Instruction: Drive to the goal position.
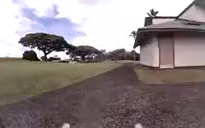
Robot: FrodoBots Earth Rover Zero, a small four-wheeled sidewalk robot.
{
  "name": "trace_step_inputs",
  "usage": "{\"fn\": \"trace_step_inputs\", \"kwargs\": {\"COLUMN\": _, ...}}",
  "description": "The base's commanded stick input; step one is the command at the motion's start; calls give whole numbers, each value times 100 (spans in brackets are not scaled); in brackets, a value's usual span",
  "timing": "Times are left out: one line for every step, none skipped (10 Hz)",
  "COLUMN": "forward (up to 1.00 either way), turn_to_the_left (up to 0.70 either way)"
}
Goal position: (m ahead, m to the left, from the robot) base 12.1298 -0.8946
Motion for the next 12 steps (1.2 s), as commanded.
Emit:
{"fn": "trace_step_inputs", "kwargs": {"forward": 70, "turn_to_the_left": 3}}
{"fn": "trace_step_inputs", "kwargs": {"forward": 70, "turn_to_the_left": -4}}
{"fn": "trace_step_inputs", "kwargs": {"forward": 70, "turn_to_the_left": -35}}
{"fn": "trace_step_inputs", "kwargs": {"forward": 70, "turn_to_the_left": -35}}
{"fn": "trace_step_inputs", "kwargs": {"forward": 70, "turn_to_the_left": -35}}
{"fn": "trace_step_inputs", "kwargs": {"forward": 70, "turn_to_the_left": -35}}
{"fn": "trace_step_inputs", "kwargs": {"forward": 70, "turn_to_the_left": -35}}
{"fn": "trace_step_inputs", "kwargs": {"forward": 70, "turn_to_the_left": -26}}
{"fn": "trace_step_inputs", "kwargs": {"forward": 70, "turn_to_the_left": -3}}
{"fn": "trace_step_inputs", "kwargs": {"forward": 70, "turn_to_the_left": -32}}
{"fn": "trace_step_inputs", "kwargs": {"forward": 70, "turn_to_the_left": -35}}
{"fn": "trace_step_inputs", "kwargs": {"forward": 70, "turn_to_the_left": -35}}
